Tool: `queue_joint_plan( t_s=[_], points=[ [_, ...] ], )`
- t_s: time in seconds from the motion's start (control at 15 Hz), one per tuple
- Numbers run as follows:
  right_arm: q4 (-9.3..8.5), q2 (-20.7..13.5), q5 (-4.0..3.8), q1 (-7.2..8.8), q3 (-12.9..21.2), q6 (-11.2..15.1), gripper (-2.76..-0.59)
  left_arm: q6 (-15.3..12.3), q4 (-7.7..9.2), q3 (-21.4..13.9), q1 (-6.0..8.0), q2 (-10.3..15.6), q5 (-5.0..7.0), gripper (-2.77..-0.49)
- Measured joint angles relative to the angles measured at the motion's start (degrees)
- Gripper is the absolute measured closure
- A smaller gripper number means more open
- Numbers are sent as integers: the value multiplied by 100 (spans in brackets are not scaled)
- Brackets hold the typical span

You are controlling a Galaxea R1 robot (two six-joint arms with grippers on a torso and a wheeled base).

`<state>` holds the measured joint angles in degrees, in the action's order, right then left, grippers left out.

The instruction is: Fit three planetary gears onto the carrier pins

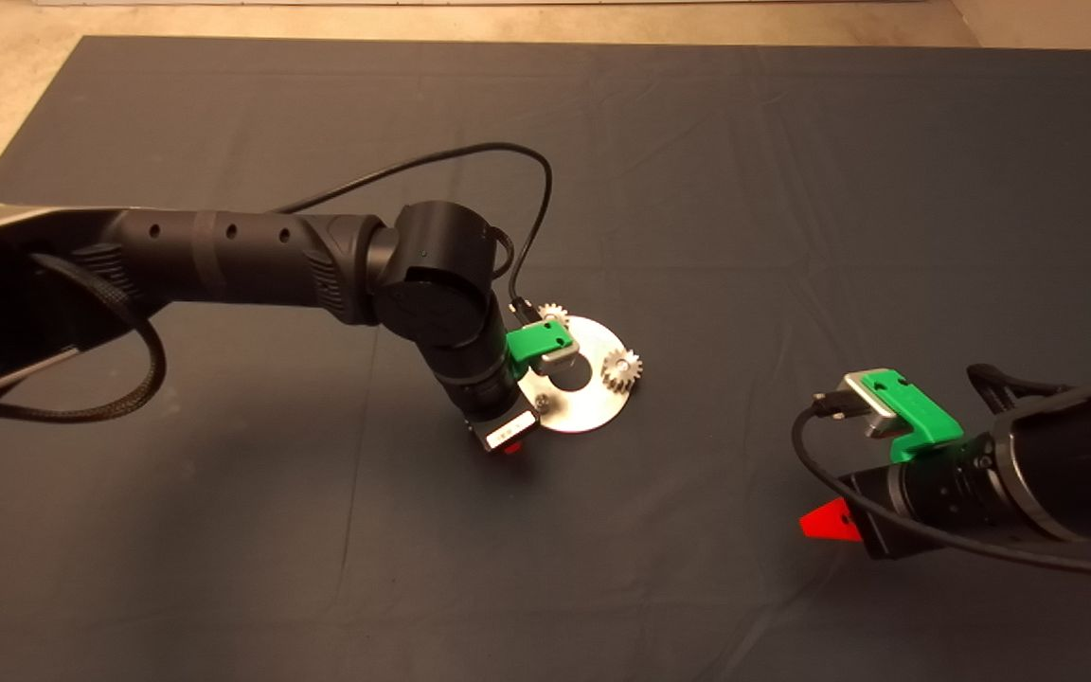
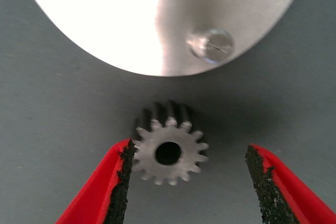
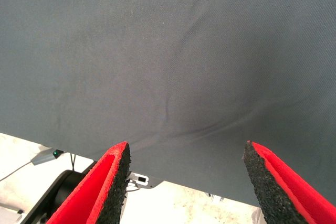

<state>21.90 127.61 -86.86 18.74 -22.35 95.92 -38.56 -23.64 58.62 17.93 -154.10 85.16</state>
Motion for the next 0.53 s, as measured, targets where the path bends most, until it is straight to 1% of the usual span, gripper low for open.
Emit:
queue_joint_plan(
  t_s=[0.07,0.27,0.33,0.53],
  points=[
    [-2,0,-1,0,0,0,-160,4,-26,13,0,2,0,-147],
    [-2,0,2,0,0,0,-160,50,-26,57,0,0,-5,-147],
    [-2,0,0,0,0,0,-160,129,-26,96,0,0,-5,-147],
    [-2,0,2,0,0,0,-160,190,-42,179,0,13,-5,-147]
  ],
)
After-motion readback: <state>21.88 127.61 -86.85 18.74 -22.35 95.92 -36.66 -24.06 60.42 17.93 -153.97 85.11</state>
